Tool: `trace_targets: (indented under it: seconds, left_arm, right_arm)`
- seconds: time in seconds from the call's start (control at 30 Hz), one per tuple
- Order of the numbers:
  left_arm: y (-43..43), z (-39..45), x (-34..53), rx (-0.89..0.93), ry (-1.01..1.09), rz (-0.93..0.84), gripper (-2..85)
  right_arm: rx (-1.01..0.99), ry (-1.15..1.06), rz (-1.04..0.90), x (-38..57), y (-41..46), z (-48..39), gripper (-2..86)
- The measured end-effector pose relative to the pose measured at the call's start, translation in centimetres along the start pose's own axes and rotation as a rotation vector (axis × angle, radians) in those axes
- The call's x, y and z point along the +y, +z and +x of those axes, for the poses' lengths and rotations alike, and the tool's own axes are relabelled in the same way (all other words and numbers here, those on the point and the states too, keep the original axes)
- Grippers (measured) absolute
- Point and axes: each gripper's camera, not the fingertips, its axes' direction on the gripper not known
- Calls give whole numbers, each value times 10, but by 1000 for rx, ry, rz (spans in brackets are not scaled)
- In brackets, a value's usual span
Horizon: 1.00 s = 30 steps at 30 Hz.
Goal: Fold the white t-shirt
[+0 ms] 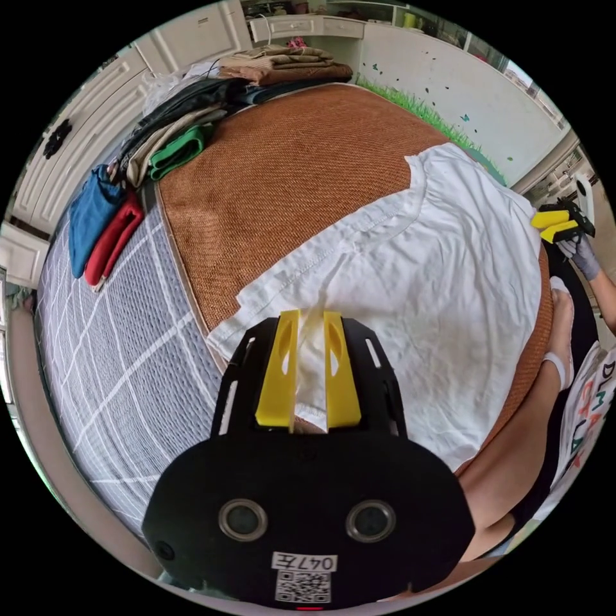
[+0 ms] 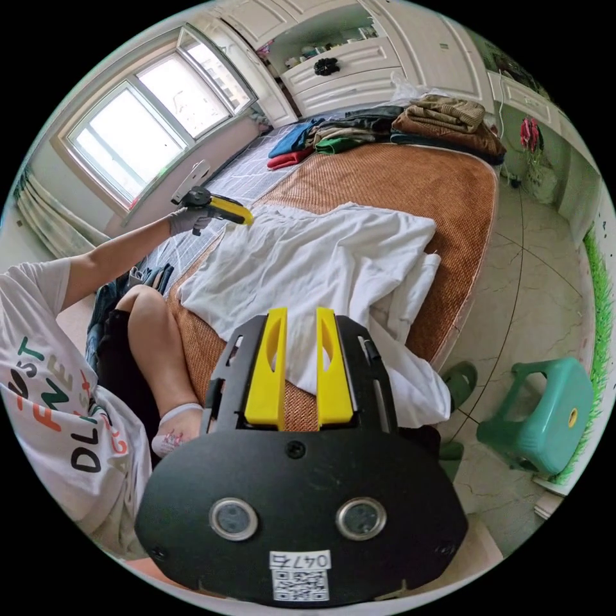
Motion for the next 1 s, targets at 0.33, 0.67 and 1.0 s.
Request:
trace_targets:
  seconds: [0.33,0.67,1.0]
  left_arm:
    - [-45,52,148,133,253,10,-7]
    - [-28,82,318,142,267,-61,-8]
    - [-33,78,487,136,213,-20,-8]
  right_arm:
    - [60,-97,67,-4,-42,-25,42]
    - [286,-491,-104,-76,-44,-43,65]
    - [132,-702,-450,-115,-9,-61,49]
